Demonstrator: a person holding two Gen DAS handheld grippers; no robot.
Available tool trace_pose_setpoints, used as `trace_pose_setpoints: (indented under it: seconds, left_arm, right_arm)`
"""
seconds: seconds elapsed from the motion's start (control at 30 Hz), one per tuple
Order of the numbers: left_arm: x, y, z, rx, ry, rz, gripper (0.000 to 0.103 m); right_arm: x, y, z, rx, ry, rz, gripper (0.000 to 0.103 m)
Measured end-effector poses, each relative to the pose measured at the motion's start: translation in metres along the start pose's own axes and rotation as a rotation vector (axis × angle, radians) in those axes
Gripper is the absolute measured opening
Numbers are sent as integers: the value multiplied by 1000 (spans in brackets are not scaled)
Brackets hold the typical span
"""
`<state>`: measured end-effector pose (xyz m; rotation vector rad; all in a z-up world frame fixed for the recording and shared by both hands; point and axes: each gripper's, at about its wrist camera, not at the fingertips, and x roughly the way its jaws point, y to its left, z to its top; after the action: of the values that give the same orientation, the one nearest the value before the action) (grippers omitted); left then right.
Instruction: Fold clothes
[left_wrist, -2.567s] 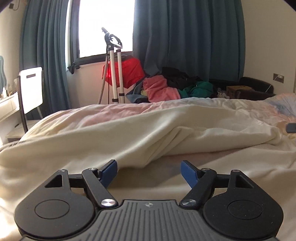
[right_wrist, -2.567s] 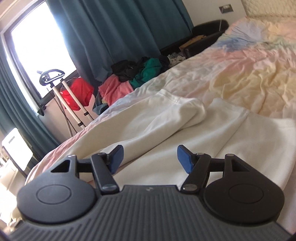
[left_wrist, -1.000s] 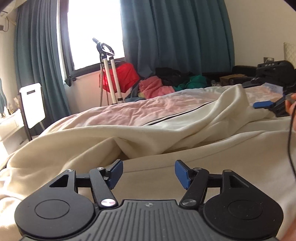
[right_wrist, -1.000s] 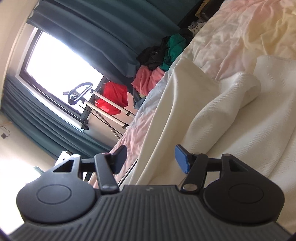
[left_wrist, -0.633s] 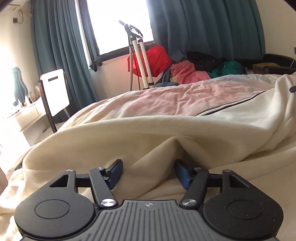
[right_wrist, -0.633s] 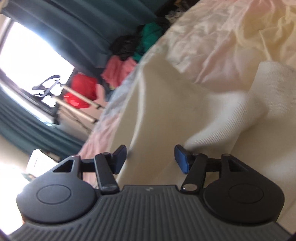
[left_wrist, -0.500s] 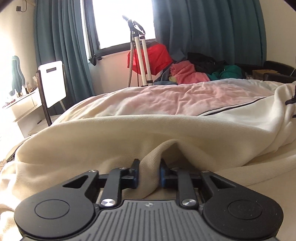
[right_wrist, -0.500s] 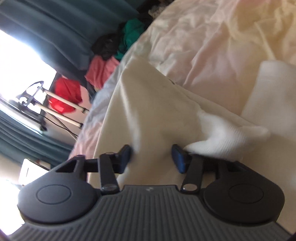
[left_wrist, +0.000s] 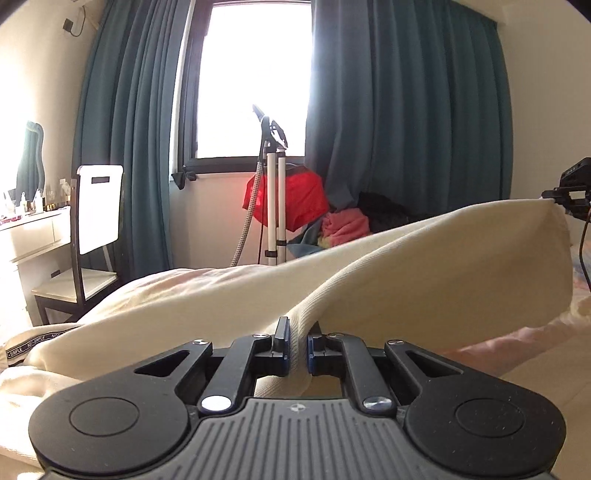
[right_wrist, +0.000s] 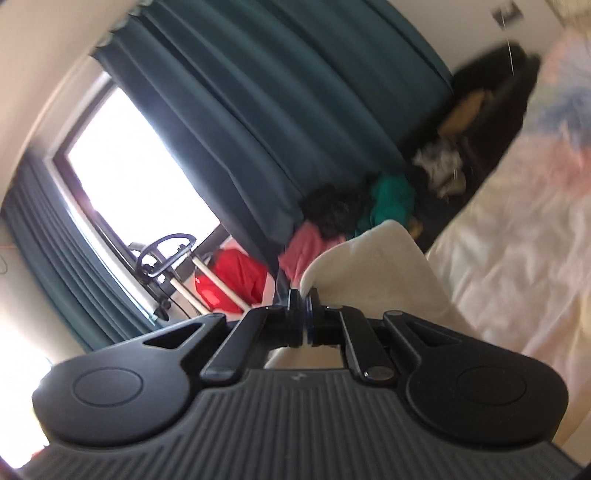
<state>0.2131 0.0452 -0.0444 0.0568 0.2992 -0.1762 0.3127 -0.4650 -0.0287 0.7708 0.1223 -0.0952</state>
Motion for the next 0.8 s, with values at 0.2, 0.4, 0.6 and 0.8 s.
trace_pose_setpoints:
  seconds: [0.2, 0.4, 0.6, 0.8]
  left_arm:
    - [1, -12, -20, 39, 137, -4, 9]
    - [-2, -13, -29, 5, 193, 22, 9]
    - [-2, 2, -24, -78, 203, 26, 9]
    - [3, 3, -26, -92, 196, 29, 9]
  right_arm:
    - [-64, -84, -65, 120, 21, -122, 5]
    - [-74, -132, -86, 344, 156, -173, 8]
    - [-67, -131, -89, 315, 182, -195, 66]
    - [-24, -135, -64, 299, 166, -275, 10]
